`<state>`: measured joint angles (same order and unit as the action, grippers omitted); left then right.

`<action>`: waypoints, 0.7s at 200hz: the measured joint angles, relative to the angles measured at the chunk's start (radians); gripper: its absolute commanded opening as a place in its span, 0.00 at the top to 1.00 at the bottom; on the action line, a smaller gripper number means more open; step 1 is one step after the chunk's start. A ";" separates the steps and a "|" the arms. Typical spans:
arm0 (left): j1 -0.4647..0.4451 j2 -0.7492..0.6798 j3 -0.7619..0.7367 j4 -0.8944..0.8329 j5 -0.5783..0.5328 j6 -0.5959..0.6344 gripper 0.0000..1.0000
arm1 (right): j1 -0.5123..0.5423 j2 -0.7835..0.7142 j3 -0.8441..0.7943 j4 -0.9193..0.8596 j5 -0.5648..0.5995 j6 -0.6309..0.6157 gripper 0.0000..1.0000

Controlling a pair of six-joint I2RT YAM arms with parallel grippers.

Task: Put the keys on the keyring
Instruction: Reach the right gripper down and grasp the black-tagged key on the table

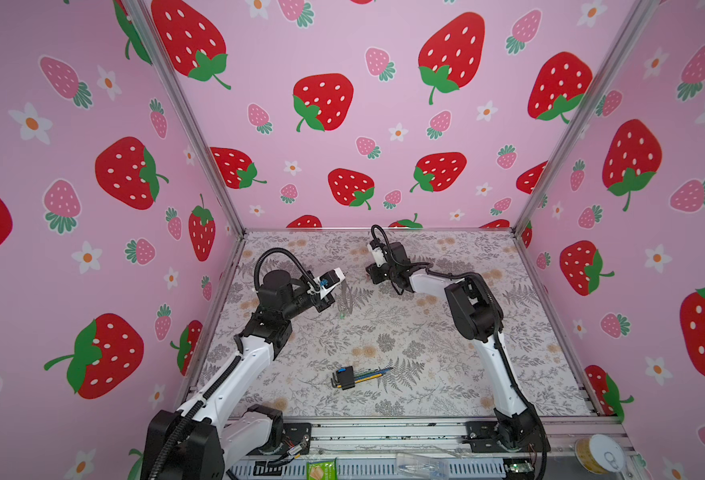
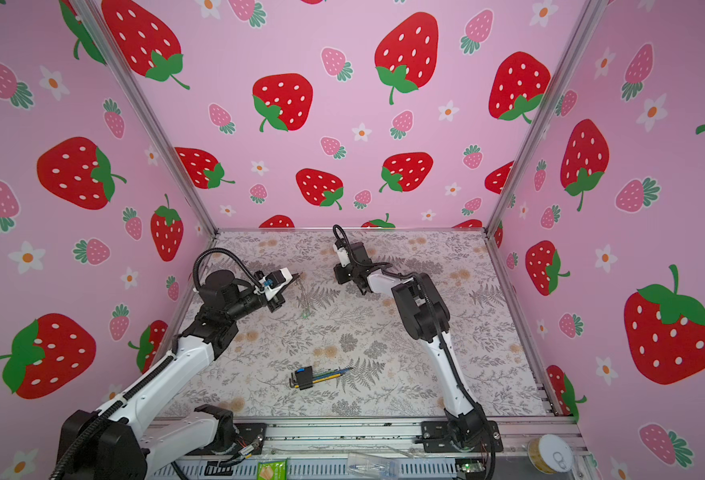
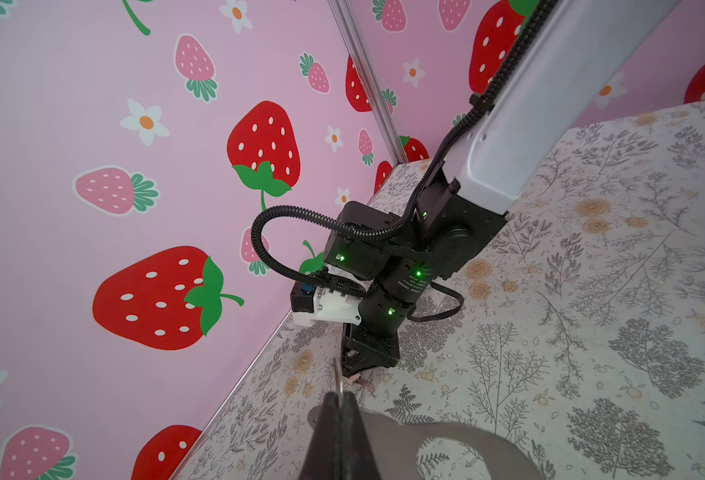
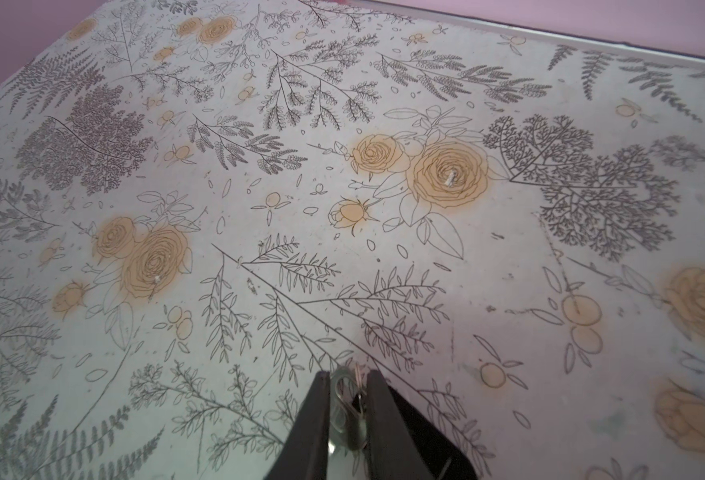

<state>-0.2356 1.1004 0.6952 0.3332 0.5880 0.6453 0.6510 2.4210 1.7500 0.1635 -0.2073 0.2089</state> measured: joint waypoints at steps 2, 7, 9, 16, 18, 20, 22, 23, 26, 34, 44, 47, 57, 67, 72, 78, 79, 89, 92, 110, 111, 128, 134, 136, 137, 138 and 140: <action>0.000 0.000 0.000 0.000 0.000 0.000 1.00 | 0.001 0.000 0.001 0.000 0.002 0.000 0.82; 0.000 0.000 0.000 -0.001 0.000 0.000 1.00 | 0.002 0.000 0.002 0.000 0.004 0.000 0.83; 0.000 0.000 0.000 -0.001 0.000 0.000 1.00 | 0.002 0.000 0.002 0.001 0.005 0.000 0.83; 0.000 0.000 0.000 -0.001 0.000 0.000 1.00 | 0.002 0.000 0.003 0.000 0.007 0.000 0.84; 0.000 0.000 0.000 -0.001 0.000 0.000 1.00 | 0.002 0.000 0.003 0.000 0.008 0.000 0.84; 0.000 0.000 0.000 -0.001 0.000 0.000 1.00 | 0.002 0.000 0.003 0.000 0.008 -0.001 0.85; 0.000 0.000 0.000 -0.001 0.001 0.000 1.00 | 0.002 0.000 0.003 0.000 0.009 0.000 0.85; 0.000 0.000 0.000 -0.001 0.001 0.000 1.00 | 0.002 0.000 0.003 0.000 0.010 0.000 0.85; 0.000 0.000 0.000 -0.001 0.001 0.000 1.00 | 0.002 0.000 0.003 0.000 0.010 -0.001 0.85; 0.000 0.000 0.000 -0.002 0.003 0.000 1.00 | 0.002 0.000 0.003 0.000 0.012 -0.001 0.86; 0.000 0.000 0.000 -0.002 0.005 0.000 1.00 | 0.003 0.000 0.003 0.000 0.014 0.000 0.87; 0.000 0.000 0.000 -0.002 0.006 0.000 1.00 | 0.003 0.000 0.003 0.000 0.014 -0.001 0.87; 0.000 0.000 0.000 -0.002 0.007 0.000 1.00 | 0.004 0.000 0.003 0.000 0.016 -0.001 0.87; 0.000 0.000 0.000 -0.002 0.008 0.000 1.00 | 0.003 0.000 0.003 -0.001 0.015 -0.001 0.88; 0.000 0.000 0.000 -0.002 0.008 0.000 1.00 | 0.003 0.000 0.003 -0.001 0.016 -0.001 0.87; 0.000 0.000 0.000 -0.002 0.010 0.000 1.00 | 0.003 0.000 0.004 -0.002 0.015 -0.001 0.87; 0.000 0.000 0.000 -0.003 0.010 0.000 1.00 | 0.003 0.000 0.004 -0.002 0.015 -0.001 0.87; 0.000 0.000 0.000 -0.004 0.014 0.000 1.00 | 0.003 0.000 0.008 -0.006 0.015 -0.001 0.87; 0.000 0.000 0.000 -0.004 0.015 0.000 1.00 | 0.004 0.001 0.009 -0.008 0.015 -0.001 0.87; 0.000 0.000 0.000 -0.009 0.018 0.000 1.00 | 0.005 0.011 0.035 -0.020 0.016 -0.002 0.85; 0.000 0.000 0.000 -0.010 0.018 0.000 1.00 | 0.005 0.012 0.036 -0.020 0.015 -0.002 0.85; 0.000 0.000 0.000 -0.017 0.020 0.000 1.00 | 0.006 0.030 0.070 -0.035 0.015 -0.002 0.86; 0.000 0.000 0.000 -0.019 0.022 0.000 1.00 | 0.007 0.036 0.079 -0.041 0.015 -0.003 0.86; 0.000 0.000 0.000 -0.020 0.022 0.000 1.00 | 0.008 0.038 0.081 -0.042 0.015 -0.002 0.87; 0.000 0.000 0.000 -0.020 0.022 0.000 1.00 | 0.008 0.038 0.082 -0.042 0.015 -0.002 0.87; 0.000 0.000 0.000 -0.020 0.022 0.000 1.00 | 0.008 0.039 0.082 -0.042 0.016 -0.003 0.87; 0.000 0.000 0.000 -0.021 0.023 0.000 1.00 | 0.008 0.040 0.084 -0.043 0.016 -0.004 0.87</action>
<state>-0.2356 1.1004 0.6952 0.3122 0.6106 0.6456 0.6586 2.4615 1.8339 0.1204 -0.1917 0.2050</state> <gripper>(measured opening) 0.050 0.142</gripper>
